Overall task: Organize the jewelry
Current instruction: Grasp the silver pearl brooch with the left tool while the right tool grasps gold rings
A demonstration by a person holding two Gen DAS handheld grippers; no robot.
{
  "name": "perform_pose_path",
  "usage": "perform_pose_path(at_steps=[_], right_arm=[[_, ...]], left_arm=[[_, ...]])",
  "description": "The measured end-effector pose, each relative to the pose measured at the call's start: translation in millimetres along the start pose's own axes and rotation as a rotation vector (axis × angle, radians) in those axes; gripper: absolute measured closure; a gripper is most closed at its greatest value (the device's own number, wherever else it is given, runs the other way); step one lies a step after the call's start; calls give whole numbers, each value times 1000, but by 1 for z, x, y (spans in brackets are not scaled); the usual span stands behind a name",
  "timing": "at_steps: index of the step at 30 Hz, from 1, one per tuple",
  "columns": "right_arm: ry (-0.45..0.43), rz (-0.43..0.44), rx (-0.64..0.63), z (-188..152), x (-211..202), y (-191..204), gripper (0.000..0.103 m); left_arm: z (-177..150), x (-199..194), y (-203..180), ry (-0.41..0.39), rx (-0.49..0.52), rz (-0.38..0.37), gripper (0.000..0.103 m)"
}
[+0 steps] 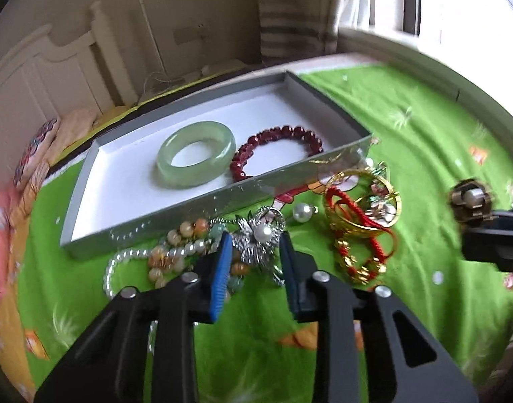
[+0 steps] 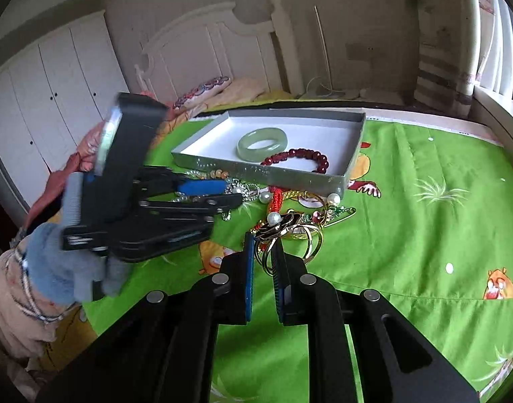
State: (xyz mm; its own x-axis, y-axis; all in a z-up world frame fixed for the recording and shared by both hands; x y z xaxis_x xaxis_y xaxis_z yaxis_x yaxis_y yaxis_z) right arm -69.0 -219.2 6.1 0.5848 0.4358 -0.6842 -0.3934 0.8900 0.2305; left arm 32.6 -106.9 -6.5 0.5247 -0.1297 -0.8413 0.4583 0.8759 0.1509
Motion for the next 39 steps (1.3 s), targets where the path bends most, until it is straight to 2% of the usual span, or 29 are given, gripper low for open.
perform_pose_path(at_steps=[5,9,13,15,16,17,21,22,24,25,32,39], right_arm=[[-19,28,22,0,-3,-6,88],[-30,35,38,-2,-6,-12,88],[-38,40,59,-4,-9,-16,88],[-35,45,68,-5,-8,-18,88],[-32,50,70,-5,-7,-18,88],[-30,54,72,-5,-6,-17,88],[-27,53,53,-4,-5,-10,88],[-28,48,50,-4,-6,-9,88],[-27,40,49,-3,-7,-9,88],[-27,37,51,-4,-7,-10,88],[-17,30,46,-4,-3,-6,88],[-38,-6,-9,17,-3,5,88]], left_arm=[[-1,-1,-9,-1,141,11,74],[-16,-12,-12,0,144,-110,75],[-41,-29,-20,-13,141,-183,75],[-45,-33,-24,-16,152,-183,66],[-44,-32,-27,-17,163,-160,51],[-42,-31,-29,-21,174,-132,48],[-36,-18,-33,24,203,-129,48],[-36,-18,-33,16,202,-140,51],[-37,-19,-34,17,199,-180,69],[-39,-20,-34,11,195,-178,71],[-54,-33,-32,-43,180,-110,72],[-42,-58,10,-113,66,-97,72]])
Point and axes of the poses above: each gripper's, at about its wrist camera, not at the fingertips, and x roughly the way its jaws point, y to its left, z to its top, the point moved 3 cm from there along x, roughly the way its jaws point, and after that the axes turned 7 degrees about y, right-handed, at the moved point
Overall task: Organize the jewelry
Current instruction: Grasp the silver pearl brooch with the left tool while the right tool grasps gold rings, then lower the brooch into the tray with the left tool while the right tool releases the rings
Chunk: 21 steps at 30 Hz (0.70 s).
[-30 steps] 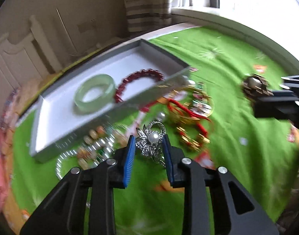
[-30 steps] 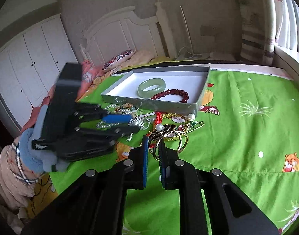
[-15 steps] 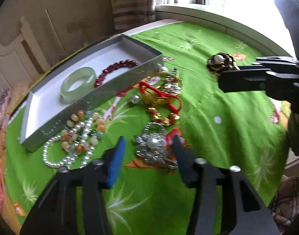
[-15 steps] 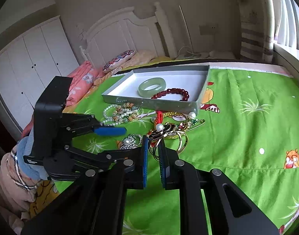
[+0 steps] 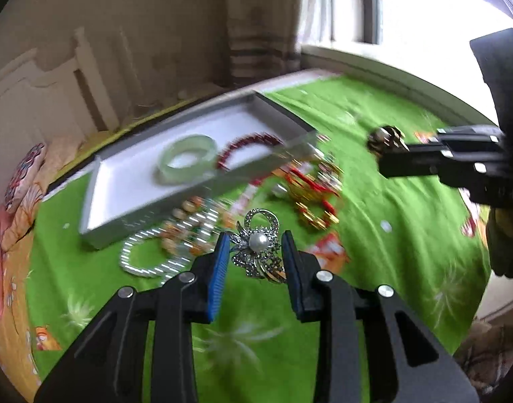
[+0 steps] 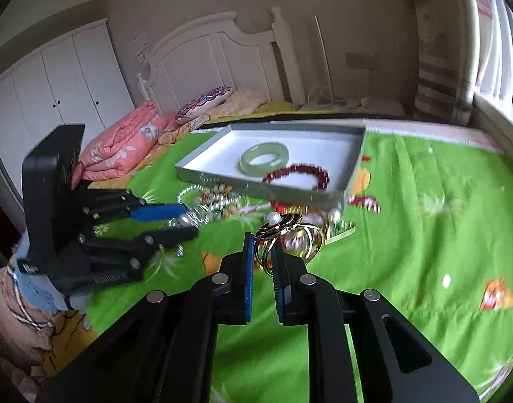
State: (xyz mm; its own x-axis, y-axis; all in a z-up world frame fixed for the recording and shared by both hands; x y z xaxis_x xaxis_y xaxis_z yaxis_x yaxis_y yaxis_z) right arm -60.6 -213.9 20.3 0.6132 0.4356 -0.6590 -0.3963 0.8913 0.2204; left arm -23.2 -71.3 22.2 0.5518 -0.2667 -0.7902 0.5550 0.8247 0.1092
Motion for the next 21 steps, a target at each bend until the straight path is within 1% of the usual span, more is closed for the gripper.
perform_pose_path(at_steps=[4,9,14,17,21], right_arm=[[-5,-39,-43,25,10,1,88],[-1,-84,-66,61,33,-4,88],[23,-117,-34,89,63,-21,88],[53,-150,-18,103,85,-33,88],[98,-161,25,120,113,-47,88]], left_arm=[[18,-1,38,-16,-101,12,72],[34,6,70,-18,-178,52,72],[48,21,102,-14,-240,98,72],[57,32,116,-1,-262,135,72],[66,49,131,19,-308,160,72]])
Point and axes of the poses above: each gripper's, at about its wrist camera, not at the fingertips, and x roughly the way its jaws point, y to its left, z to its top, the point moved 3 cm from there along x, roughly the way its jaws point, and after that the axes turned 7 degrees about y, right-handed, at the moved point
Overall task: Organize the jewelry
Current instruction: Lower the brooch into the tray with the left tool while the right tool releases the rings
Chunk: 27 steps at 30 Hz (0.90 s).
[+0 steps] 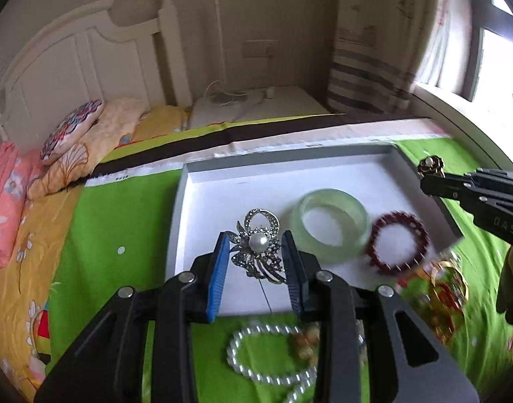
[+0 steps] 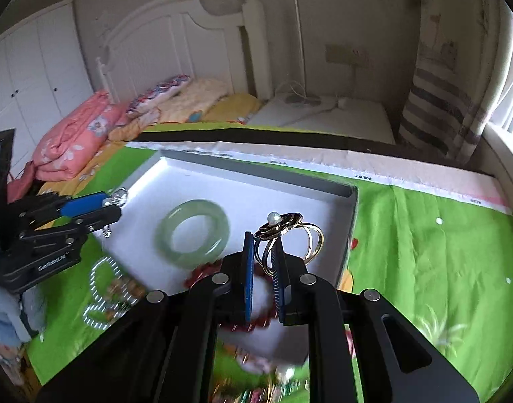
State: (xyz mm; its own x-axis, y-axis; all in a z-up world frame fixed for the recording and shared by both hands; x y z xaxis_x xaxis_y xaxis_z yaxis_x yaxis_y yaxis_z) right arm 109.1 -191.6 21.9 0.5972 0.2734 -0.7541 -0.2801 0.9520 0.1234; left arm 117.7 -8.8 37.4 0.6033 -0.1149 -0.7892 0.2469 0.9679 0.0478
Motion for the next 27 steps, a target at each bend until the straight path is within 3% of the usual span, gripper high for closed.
perform_pose_path(at_steps=[6,8,10,13,17,25,27], right_arm=[[44,20,15,9,28,2,87],[51,42,42,7,29,0,87],[36,48,45,4,25,-2,85],[21,48,50,-2,18,-5,85],[-1,69,68,-12,2,-9,85],[48,55,59,-38,1,-7,84],[87,12,57,-43,9,-9,82]], left_arm=[[9,26,10,37,-89,-1,69],[7,24,12,27,-105,-3,47],[3,19,14,2,-105,10,39],[-1,12,15,-10,-100,22,38],[-16,-5,16,-46,-116,16,21],[-24,7,21,17,-130,18,17],[-23,12,20,18,-118,40,15]])
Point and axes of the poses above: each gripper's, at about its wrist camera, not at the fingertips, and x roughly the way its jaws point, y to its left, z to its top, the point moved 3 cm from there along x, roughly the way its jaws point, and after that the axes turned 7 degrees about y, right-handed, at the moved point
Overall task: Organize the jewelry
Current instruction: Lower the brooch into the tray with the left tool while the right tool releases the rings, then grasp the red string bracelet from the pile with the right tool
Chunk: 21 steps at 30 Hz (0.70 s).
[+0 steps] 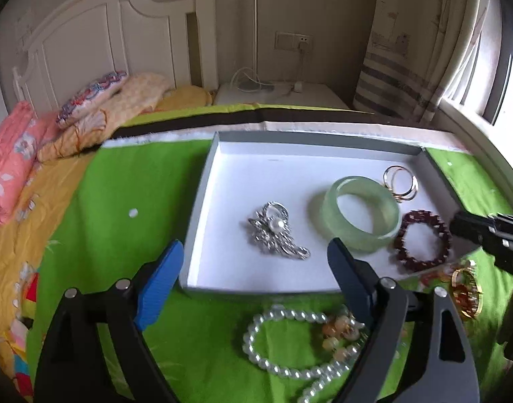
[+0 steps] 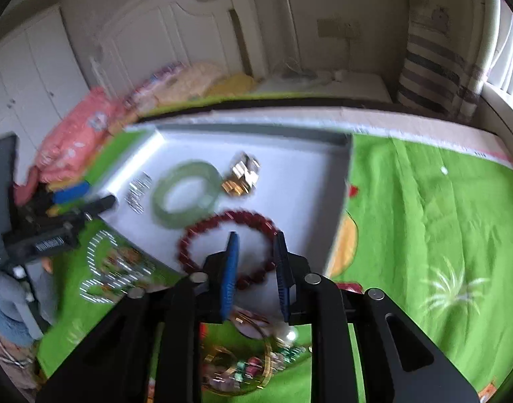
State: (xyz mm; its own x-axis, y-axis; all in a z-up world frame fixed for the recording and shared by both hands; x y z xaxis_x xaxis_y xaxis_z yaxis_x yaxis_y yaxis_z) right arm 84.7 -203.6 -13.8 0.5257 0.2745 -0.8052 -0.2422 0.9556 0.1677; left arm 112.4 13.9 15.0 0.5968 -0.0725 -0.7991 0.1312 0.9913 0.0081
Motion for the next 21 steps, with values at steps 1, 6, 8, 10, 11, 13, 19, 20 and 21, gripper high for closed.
perform_pose_path(at_steps=[1,6,8,10,11,13,19,20,21], right_arm=[[1,5,-13,-1,2,0,82],[76,-23,-103,3,5,3,82],[122,-15,-113,4,5,1,82],[164,-4,-125,0,3,-1,82],[177,0,-132,-2,2,-1,81],[185,7,-150,-10,-4,-2,81],[143,-1,-175,-40,-24,-2,81],[100,-15,-169,-48,-33,-1,80],[70,-25,-163,-53,-39,0,80]], left_arm=[[1,4,-1,14,10,10,12],[-6,16,2,83,-9,-24,8],[-12,16,8,116,-58,-101,8],[-20,12,9,126,-71,-144,8],[-25,9,8,125,-69,-151,8],[-35,1,5,127,-73,-159,8],[-69,-25,-5,102,-105,-186,8],[-73,-29,-5,93,-113,-186,8],[-77,-32,-4,81,-128,-179,8]])
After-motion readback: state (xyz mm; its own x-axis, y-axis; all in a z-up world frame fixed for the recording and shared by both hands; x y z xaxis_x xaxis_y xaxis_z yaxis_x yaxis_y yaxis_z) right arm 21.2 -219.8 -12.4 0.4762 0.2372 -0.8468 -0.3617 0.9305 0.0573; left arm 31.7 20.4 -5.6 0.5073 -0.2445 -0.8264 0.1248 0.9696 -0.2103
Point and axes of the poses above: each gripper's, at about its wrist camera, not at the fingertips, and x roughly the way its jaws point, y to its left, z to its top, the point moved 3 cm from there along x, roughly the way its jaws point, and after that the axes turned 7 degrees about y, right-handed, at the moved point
